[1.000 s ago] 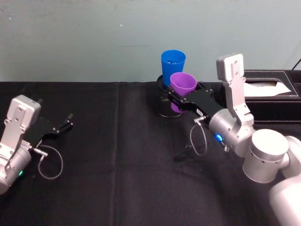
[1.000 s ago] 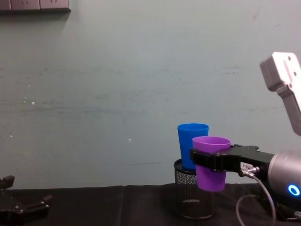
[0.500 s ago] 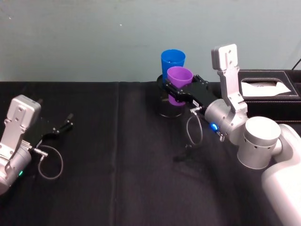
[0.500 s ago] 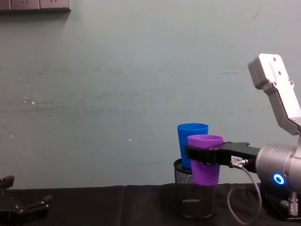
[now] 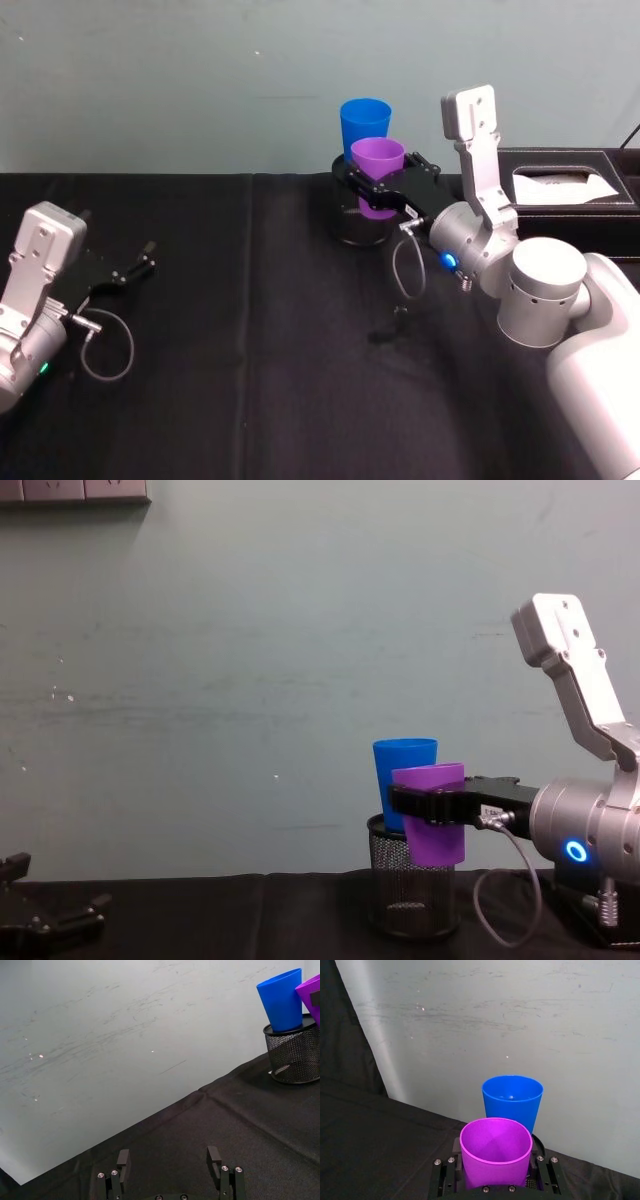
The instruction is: Pick up one cup with a gripper and tap it against the other cup.
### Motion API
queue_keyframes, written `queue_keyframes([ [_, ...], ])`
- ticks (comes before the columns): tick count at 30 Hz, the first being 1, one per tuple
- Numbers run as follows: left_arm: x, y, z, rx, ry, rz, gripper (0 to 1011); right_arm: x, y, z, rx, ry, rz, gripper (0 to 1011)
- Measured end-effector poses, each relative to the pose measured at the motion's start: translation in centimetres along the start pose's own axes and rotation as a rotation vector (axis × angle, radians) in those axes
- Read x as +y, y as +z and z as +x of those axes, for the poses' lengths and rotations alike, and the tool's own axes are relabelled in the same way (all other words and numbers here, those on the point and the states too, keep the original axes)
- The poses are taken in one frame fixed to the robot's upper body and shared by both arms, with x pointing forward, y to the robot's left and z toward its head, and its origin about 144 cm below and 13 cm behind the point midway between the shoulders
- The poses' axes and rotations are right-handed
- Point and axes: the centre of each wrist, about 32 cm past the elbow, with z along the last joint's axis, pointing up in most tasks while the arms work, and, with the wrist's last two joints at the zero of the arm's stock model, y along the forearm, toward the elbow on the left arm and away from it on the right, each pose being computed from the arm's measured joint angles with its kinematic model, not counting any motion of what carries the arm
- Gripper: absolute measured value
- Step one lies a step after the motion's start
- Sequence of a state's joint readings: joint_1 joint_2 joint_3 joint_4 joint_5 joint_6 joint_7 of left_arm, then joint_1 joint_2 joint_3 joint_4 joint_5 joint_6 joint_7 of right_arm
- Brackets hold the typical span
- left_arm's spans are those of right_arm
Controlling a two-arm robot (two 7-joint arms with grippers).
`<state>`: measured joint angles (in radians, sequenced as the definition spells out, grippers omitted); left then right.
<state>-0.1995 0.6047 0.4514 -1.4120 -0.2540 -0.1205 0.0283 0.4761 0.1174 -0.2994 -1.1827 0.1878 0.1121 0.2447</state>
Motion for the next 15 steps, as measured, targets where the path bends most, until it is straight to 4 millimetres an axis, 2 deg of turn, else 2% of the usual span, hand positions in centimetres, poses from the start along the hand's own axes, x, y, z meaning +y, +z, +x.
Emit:
queue_keyframes([
  [15,0.00,0.00,0.00,0.000,0.000,0.000,1000,-0.02,-0.01,0.04,-0.001,-0.001,0.000,722],
])
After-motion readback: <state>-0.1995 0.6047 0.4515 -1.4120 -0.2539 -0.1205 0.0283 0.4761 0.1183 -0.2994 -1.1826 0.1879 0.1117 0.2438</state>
